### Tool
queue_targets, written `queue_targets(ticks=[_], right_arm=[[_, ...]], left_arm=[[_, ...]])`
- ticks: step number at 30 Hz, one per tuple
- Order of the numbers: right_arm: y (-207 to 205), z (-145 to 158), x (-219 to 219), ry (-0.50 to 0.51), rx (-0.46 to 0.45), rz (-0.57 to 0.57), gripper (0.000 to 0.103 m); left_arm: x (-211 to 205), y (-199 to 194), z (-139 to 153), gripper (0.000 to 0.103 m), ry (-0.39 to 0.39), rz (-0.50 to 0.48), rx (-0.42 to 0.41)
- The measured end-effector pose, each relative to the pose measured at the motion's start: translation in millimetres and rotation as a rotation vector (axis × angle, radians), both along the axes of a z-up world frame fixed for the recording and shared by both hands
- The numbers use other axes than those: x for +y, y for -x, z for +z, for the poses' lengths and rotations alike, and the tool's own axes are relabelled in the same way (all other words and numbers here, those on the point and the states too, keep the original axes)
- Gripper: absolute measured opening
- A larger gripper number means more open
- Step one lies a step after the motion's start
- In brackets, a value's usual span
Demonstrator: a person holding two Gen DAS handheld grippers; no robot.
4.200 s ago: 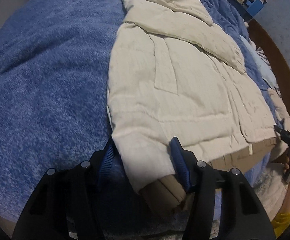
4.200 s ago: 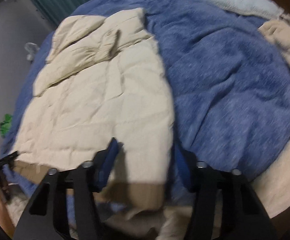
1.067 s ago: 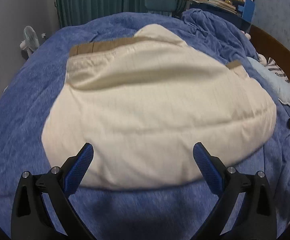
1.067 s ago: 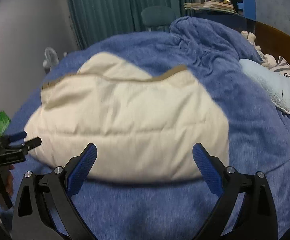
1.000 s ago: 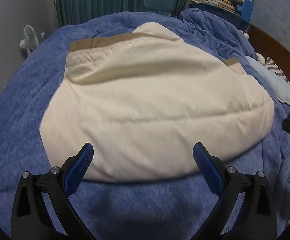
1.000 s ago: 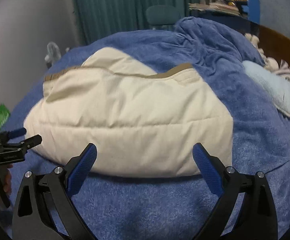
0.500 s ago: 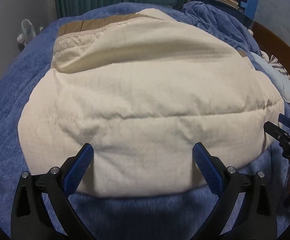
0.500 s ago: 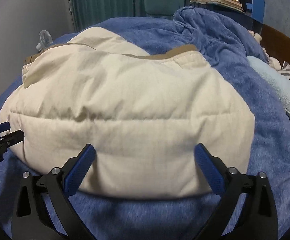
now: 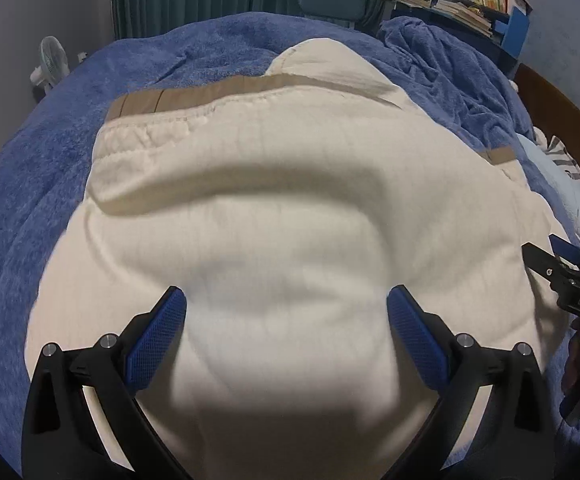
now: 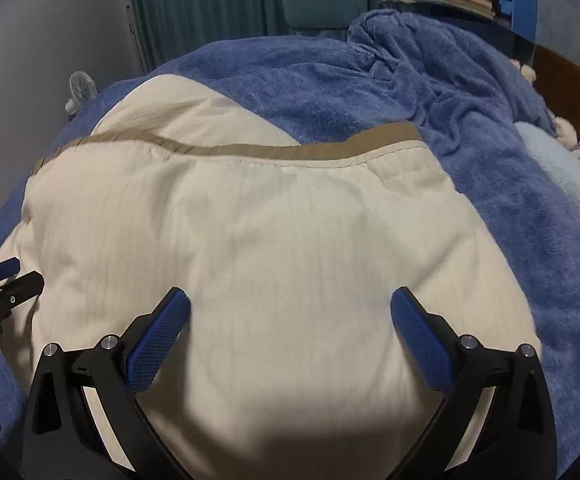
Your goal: Fold large clothes
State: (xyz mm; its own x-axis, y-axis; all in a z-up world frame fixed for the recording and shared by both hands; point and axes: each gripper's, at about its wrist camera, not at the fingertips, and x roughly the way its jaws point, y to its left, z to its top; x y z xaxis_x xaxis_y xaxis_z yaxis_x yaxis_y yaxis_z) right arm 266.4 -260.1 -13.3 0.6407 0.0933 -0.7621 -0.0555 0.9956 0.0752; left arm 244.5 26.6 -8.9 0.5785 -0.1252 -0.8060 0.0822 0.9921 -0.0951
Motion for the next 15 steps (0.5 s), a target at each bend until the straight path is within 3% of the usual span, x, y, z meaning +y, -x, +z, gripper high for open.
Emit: queue_targets(ticks=[8,12,15], right_arm=[[-67,0,-7,-0.065,0.143,-0.005,0.097],[-97,-5,-8,-0.049,0.177,-0.034,0.097],[-116,-13,-7,-0.035,0.202,-0.06,0.096]], left_arm=[[5,-58,-4,0.097,0.009,-0.013,0.051],[8,-92,-9,0.097,-0.028,-0.025,0.107],[20,-113,-10,0.097,-0.062,0.018,0.123]])
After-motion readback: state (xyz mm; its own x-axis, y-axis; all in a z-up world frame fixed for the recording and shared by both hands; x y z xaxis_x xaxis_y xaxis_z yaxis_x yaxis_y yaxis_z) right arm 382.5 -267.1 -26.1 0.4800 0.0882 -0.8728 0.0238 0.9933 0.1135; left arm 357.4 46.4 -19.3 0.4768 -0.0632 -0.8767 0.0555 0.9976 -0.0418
